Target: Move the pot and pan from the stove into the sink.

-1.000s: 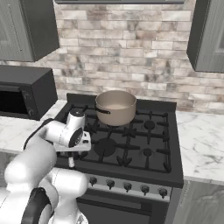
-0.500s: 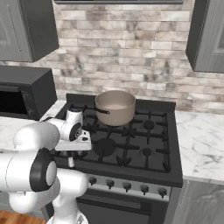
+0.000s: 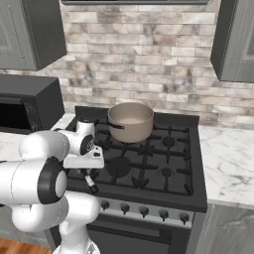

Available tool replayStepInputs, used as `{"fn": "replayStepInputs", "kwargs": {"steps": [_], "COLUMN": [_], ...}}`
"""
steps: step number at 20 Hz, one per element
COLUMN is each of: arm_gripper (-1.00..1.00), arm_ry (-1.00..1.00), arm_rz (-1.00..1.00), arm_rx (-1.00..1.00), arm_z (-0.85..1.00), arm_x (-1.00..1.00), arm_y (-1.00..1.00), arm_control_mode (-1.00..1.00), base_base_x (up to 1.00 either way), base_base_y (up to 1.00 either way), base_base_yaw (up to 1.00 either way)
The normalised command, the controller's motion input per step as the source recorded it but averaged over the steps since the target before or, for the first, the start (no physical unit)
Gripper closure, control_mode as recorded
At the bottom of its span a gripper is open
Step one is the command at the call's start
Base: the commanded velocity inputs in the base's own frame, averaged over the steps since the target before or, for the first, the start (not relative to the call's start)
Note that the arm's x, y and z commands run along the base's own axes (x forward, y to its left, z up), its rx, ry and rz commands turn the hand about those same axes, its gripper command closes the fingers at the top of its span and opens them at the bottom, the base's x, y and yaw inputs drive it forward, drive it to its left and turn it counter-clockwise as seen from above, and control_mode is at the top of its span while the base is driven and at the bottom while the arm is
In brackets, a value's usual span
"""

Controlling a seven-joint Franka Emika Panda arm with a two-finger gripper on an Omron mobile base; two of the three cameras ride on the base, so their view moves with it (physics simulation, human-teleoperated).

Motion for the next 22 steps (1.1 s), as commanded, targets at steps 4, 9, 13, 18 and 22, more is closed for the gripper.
{"fn": "replayStepInputs", "kwargs": {"steps": [4, 9, 13, 18, 22], "arm_gripper": [1.00, 1.00, 1.00, 1.00, 1.00], "arm_ry": [0.00, 0.01, 0.01, 0.12, 0.11], "arm_rz": [-0.01, 0.00, 0.00, 0.09, 0.10], "arm_rx": [0.02, 0.06, 0.07, 0.02, 0.00], "arm_z": [0.19, 0.66, 0.93, 0.80, 0.77], "arm_x": [0.00, 0.00, -0.02, -0.26, -0.47], "arm_y": [0.00, 0.00, 0.00, 0.00, 0.00], "arm_control_mode": [-1.00, -1.00, -1.00, -1.00, -1.00], "base_base_x": [0.00, 0.00, 0.00, 0.00, 0.00], "base_base_y": [0.00, 0.00, 0.00, 0.00, 0.00], "base_base_yaw": [0.00, 0.00, 0.00, 0.00, 0.00]}}
